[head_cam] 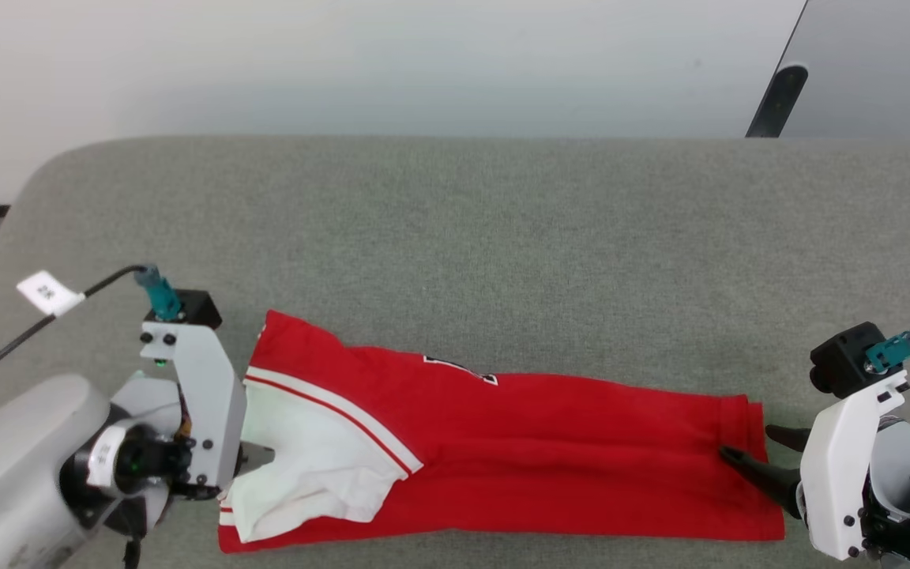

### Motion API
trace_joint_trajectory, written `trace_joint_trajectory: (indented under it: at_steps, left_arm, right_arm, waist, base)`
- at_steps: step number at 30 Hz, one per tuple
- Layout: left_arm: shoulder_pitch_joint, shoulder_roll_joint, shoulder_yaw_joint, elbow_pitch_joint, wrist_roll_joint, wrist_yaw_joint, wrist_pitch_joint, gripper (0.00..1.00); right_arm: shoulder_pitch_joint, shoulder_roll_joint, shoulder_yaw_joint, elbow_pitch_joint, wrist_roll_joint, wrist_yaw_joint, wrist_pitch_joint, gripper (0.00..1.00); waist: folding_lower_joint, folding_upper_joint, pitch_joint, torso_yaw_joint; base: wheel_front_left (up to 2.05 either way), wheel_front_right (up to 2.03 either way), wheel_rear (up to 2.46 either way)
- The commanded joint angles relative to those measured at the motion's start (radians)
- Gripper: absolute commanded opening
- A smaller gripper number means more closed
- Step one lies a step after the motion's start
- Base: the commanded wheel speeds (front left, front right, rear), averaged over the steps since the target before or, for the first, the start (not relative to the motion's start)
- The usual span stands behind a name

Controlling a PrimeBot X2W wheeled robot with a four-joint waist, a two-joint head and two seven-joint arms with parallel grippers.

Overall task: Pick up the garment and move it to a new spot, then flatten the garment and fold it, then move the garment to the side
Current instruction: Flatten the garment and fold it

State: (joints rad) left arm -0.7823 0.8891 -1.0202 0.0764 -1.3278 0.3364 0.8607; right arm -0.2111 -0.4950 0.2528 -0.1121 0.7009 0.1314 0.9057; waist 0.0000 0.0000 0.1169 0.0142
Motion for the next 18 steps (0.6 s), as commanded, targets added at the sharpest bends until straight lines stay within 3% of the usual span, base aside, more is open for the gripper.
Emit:
trace_joint_trajectory:
  at_steps: [1,7,18]
  left_arm:
    - [0.013,0.007,0.000,-0.004,0.001,0.006,-0.005,1.00]
    - [0.060,0.038,0.025,-0.047,0.028,0.000,-0.120,1.00]
    - [0.264,0.047,0.110,-0.090,0.095,-0.021,-0.593,1.00]
  right_arm:
    - [0.007,0.001,-0.004,0.002,-0.005,-0.002,-0.003,1.00]
    - [0.023,0.005,-0.010,-0.009,-0.015,-0.001,-0.069,1.00]
    - [0.090,0.017,-0.033,-0.025,-0.076,-0.001,-0.305,1.00]
  waist:
    - [0.0000,0.0000,-0.013,0.001]
    - [0.0000,0.0000,-0.056,-0.004]
    - [0.0000,0.0000,-0.119,-0.018]
  base:
    - [0.00,0.00,0.00]
    - [0.00,0.00,0.00]
    - [0.00,0.00,0.00]
